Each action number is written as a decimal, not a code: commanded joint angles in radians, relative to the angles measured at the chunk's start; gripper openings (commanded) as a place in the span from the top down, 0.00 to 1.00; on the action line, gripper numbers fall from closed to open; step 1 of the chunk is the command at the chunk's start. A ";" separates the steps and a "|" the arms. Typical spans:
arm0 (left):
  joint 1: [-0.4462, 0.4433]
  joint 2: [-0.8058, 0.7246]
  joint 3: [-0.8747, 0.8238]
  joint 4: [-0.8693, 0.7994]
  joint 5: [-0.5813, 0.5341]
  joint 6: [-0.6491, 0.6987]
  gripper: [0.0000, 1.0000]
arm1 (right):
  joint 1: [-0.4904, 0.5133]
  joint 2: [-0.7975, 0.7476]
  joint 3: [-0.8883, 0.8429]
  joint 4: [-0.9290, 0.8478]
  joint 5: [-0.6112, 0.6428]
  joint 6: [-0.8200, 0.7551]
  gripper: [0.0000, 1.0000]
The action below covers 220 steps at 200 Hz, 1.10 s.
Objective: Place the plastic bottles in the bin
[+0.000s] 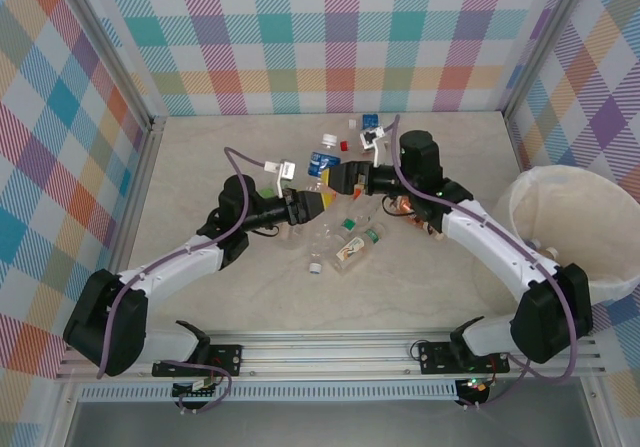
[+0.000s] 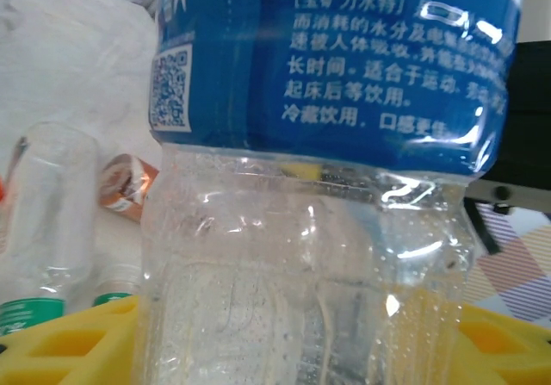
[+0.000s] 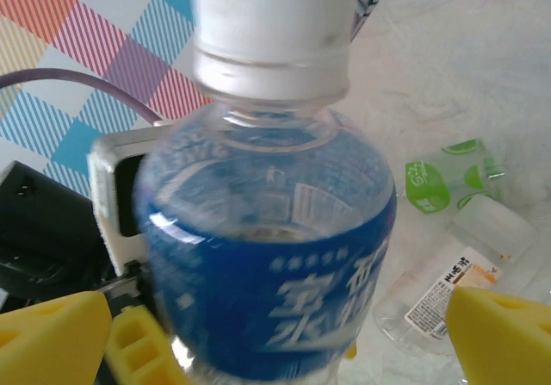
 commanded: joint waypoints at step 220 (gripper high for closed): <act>-0.049 -0.044 0.034 -0.064 -0.117 0.038 0.00 | 0.008 -0.103 0.007 -0.028 0.222 -0.010 0.44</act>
